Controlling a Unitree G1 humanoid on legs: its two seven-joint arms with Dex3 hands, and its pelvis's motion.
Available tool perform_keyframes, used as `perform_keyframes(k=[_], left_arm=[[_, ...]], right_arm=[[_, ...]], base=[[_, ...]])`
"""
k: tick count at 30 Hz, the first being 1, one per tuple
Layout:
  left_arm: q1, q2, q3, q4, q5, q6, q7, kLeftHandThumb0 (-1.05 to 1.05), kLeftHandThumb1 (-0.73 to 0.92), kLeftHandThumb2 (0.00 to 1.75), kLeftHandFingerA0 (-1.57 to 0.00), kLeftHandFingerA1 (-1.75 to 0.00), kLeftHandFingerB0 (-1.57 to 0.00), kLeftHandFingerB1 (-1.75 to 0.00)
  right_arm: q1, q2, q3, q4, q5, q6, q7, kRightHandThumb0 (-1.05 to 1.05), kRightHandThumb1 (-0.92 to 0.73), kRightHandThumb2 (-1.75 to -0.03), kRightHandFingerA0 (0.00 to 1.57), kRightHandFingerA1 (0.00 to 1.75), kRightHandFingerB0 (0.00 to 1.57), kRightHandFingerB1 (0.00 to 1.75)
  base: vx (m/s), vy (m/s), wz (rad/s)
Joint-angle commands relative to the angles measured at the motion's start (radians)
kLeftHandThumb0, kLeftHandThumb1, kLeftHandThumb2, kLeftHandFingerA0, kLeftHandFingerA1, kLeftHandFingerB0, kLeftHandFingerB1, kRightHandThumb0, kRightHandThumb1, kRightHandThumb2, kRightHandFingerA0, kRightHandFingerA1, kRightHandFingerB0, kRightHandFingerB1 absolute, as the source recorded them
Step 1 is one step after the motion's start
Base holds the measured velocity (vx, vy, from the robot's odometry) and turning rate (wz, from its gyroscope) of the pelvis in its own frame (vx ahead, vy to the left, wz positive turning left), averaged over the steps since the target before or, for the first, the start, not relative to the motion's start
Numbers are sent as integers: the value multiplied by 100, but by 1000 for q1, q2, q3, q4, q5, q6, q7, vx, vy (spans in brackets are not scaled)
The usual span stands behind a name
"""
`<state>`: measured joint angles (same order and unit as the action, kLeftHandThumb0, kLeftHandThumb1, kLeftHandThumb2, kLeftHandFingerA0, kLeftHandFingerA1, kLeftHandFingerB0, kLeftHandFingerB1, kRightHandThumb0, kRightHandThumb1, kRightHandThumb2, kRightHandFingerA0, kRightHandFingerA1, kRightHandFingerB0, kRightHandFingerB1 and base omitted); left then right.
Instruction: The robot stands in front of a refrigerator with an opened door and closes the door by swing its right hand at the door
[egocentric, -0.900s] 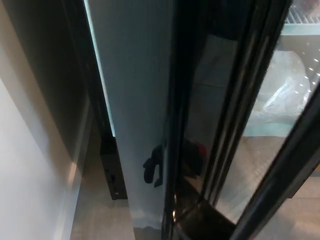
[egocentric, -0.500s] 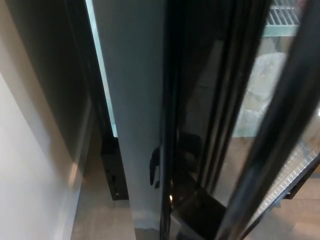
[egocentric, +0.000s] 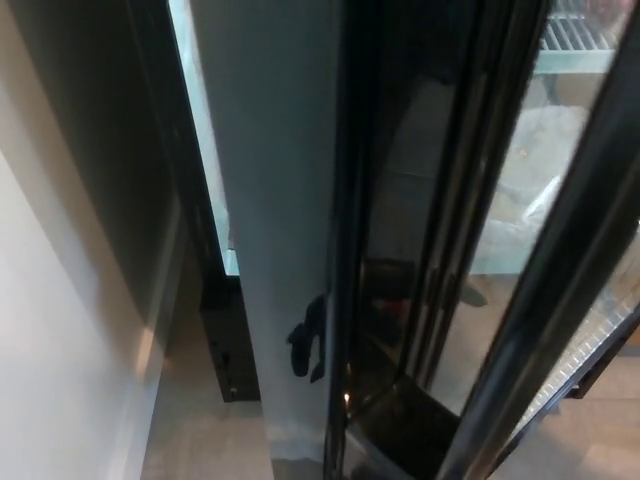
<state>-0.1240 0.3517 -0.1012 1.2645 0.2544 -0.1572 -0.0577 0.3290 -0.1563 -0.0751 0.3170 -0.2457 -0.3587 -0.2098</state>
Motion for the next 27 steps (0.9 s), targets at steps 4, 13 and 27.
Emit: perform_keyframes(k=[4, 13, 27], left_arm=[[7, 19, -25, 7, 28, -20, 14, -55, 64, 99, -37, -60, -27, -52], [15, 15, -20, 12, 18, -22, 6, -57, 63, 98, -35, -60, -26, -52], [-10, 14, -40, 9, 38, -15, 12, -58, 64, 97, -34, -58, -26, -51]], right_arm=[[124, 171, -144, -1018, -90, -321, -134, -71, -88, -66, 9, 27, 14, 26], [-96, 151, 65, -1152, -317, -190, 21, -85, -74, -108, 0, 12, 0, 11], [-326, 114, 214, -937, -567, -129, -15, -75, -73, -97, 0, 10, 0, 13]], base=[[0, 0, 0], [0, 0, 0], [0, 0, 0]])
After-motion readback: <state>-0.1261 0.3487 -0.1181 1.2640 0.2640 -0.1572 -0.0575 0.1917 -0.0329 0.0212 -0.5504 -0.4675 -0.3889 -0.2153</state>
